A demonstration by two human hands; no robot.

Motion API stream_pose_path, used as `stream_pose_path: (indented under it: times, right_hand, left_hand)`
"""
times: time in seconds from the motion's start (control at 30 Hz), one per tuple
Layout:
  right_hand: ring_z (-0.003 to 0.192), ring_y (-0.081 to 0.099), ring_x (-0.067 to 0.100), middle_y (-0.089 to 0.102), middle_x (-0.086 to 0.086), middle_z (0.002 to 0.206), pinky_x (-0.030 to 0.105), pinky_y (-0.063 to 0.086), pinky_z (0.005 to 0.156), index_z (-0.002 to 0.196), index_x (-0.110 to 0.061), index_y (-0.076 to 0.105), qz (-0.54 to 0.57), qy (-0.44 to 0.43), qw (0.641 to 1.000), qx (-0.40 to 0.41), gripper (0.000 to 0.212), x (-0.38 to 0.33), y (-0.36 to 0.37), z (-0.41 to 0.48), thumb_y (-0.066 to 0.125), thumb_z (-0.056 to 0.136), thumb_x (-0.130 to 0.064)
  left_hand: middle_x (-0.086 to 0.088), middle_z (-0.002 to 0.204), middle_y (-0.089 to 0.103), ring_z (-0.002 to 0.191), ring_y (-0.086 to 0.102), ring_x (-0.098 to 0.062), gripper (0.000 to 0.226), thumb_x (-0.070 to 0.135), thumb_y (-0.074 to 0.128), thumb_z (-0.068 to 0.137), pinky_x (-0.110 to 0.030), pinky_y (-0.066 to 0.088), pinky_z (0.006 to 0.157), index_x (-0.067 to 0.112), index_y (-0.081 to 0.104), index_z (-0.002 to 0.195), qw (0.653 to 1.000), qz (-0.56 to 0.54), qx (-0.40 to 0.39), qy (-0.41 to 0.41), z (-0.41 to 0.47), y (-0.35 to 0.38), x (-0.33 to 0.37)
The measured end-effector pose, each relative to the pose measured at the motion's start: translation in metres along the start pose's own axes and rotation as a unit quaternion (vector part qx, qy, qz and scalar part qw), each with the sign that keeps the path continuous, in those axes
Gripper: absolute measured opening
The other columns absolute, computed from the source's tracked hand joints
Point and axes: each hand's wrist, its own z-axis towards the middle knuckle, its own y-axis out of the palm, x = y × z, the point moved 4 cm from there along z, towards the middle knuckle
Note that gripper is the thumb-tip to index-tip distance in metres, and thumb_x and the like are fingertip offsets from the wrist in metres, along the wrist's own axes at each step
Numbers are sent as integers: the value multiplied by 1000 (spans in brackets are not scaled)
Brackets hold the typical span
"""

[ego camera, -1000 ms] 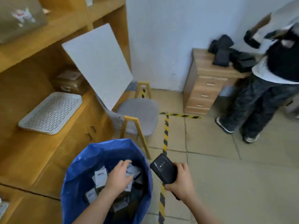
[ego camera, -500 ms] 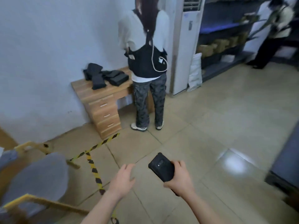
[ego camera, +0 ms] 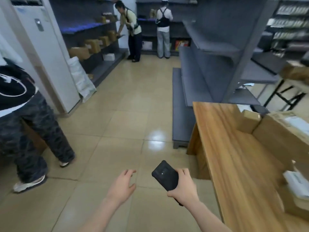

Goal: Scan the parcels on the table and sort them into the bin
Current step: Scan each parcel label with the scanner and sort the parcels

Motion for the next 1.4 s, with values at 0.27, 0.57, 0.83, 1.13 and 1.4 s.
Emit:
stream_pose_path:
  times: [0.27, 0.57, 0.83, 1.13, 1.4]
  right_hand:
    - [106, 52, 14, 34, -12, 111, 39, 49, 87, 132, -30, 40, 11, 174, 978, 114, 89, 67, -67, 6, 76, 52, -43]
    - [99, 52, 10, 33, -14, 113, 37, 49, 89, 132, -30, 41, 64, 334, 911, 233, 86, 148, -111, -61, 73, 53, -47]
    - [96, 50, 9, 35, -16, 112, 33, 45, 85, 134, -29, 42, 85, 414, 854, 302, 90, 238, -160, -119, 76, 52, -39]
    - [91, 51, 10, 35, -14, 111, 37, 51, 87, 135, -23, 45, 100, 448, 801, 384, 91, 303, -225, -166, 82, 52, -34]
    - [91, 51, 10, 34, -15, 110, 36, 51, 85, 134, -23, 46, 114, 480, 759, 425, 87, 336, -254, -176, 78, 53, -30]
  left_hand:
    - [8, 114, 47, 106, 51, -8, 47, 16, 62, 85, -18, 35, 81, 21, 49, 130, 978, 6, -93, 188, 129, 36, 102]
    - [12, 116, 47, 94, 57, -6, 47, 30, 60, 89, -33, 51, 85, 33, 43, 132, 914, 65, -211, 341, 166, 119, 229]
    - [14, 126, 43, 109, 54, -7, 59, 46, 63, 87, -26, 49, 88, 31, 39, 139, 862, 89, -248, 434, 150, 197, 359]
    - [6, 136, 38, 128, 37, -13, 63, 40, 68, 84, -30, 42, 103, 26, 42, 140, 813, 90, -211, 536, 124, 246, 515]
    - [5, 158, 14, 147, 10, -19, 76, 53, 59, 88, -44, 30, 115, 30, 22, 150, 776, 111, -188, 592, 122, 270, 634]
